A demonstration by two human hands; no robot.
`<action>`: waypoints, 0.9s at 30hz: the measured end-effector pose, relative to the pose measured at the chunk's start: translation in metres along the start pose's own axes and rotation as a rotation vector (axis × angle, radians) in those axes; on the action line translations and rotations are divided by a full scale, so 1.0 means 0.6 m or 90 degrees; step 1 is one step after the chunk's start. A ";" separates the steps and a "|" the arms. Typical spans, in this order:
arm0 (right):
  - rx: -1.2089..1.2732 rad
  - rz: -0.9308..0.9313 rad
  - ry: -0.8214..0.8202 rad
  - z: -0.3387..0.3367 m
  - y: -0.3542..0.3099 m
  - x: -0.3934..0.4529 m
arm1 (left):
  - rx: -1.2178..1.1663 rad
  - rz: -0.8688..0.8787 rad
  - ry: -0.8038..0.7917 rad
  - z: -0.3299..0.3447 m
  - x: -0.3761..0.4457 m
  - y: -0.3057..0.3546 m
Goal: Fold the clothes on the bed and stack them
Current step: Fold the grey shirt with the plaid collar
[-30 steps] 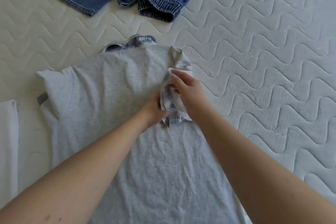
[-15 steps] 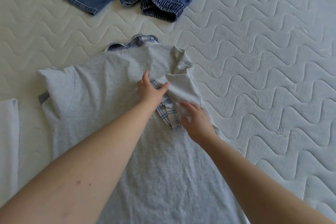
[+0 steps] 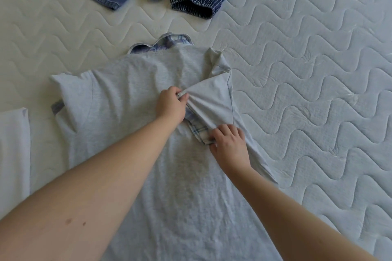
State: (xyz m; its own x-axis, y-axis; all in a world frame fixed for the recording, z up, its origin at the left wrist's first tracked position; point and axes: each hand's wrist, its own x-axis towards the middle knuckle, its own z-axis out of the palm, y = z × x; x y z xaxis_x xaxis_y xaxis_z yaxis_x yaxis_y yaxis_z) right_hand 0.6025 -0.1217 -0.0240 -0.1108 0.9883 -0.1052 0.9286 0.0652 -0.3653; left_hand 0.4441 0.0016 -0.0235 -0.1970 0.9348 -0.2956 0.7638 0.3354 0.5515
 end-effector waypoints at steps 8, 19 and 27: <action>0.041 -0.027 0.003 0.009 -0.026 -0.040 | -0.084 -0.027 -0.079 -0.025 -0.042 -0.084; 0.084 -0.001 -0.117 0.006 -0.049 -0.016 | 0.030 -0.006 -0.165 -0.011 -0.017 -0.048; 0.134 -0.080 -0.132 0.020 -0.106 -0.001 | -0.020 0.018 -0.047 -0.082 0.015 -0.063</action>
State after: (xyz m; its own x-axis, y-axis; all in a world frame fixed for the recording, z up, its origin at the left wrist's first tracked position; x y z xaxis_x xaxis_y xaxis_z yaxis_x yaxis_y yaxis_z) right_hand 0.5392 -0.1279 -0.0116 -0.3100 0.9236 -0.2255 0.8118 0.1337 -0.5684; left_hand 0.3831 0.0029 -0.0086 -0.1286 0.9330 -0.3361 0.7487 0.3136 0.5841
